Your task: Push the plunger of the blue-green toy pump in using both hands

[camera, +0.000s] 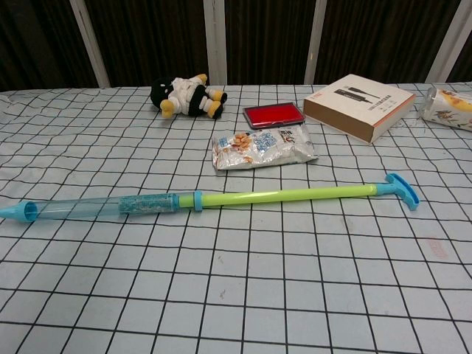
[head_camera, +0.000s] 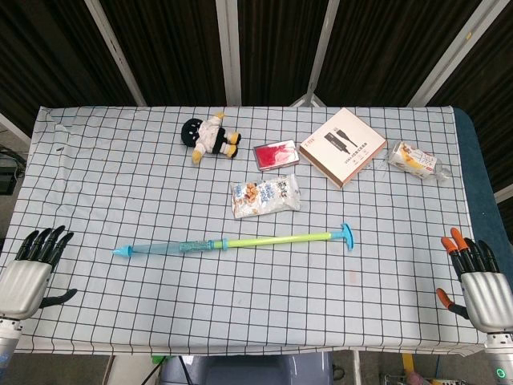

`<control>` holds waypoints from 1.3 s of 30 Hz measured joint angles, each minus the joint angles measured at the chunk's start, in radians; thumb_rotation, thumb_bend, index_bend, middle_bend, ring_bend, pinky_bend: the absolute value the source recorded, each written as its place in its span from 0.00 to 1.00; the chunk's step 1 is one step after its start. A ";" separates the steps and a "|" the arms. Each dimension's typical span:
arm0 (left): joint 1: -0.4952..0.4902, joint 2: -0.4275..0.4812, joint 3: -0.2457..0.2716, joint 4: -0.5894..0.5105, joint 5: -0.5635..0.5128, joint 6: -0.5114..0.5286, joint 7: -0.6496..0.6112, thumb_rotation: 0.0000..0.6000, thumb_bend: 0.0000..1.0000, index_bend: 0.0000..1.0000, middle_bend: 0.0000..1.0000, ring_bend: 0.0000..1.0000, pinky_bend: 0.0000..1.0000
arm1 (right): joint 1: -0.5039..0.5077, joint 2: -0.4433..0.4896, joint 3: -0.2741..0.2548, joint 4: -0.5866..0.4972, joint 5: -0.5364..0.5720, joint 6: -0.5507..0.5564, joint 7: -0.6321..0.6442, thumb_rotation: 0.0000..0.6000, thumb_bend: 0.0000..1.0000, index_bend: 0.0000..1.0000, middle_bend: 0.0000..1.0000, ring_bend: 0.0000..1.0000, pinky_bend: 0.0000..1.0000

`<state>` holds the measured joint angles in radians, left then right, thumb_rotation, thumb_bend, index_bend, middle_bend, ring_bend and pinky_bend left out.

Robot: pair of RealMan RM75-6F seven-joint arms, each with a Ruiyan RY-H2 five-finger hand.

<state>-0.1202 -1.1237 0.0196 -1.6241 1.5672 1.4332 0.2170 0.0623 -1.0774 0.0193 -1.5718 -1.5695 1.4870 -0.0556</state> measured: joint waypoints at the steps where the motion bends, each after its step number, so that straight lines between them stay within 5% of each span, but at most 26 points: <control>1: 0.000 0.001 0.000 -0.001 -0.001 0.000 0.000 1.00 0.00 0.00 0.00 0.00 0.00 | 0.000 0.000 0.000 0.000 0.000 0.000 0.001 1.00 0.31 0.00 0.00 0.00 0.00; 39: -0.002 0.013 -0.009 -0.014 -0.035 -0.015 -0.035 1.00 0.01 0.00 0.00 0.00 0.00 | 0.028 -0.036 -0.004 0.013 -0.042 -0.014 0.004 1.00 0.31 0.02 0.00 0.00 0.00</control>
<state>-0.1219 -1.1110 0.0107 -1.6378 1.5327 1.4183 0.1819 0.0898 -1.1134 0.0151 -1.5589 -1.6111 1.4728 -0.0514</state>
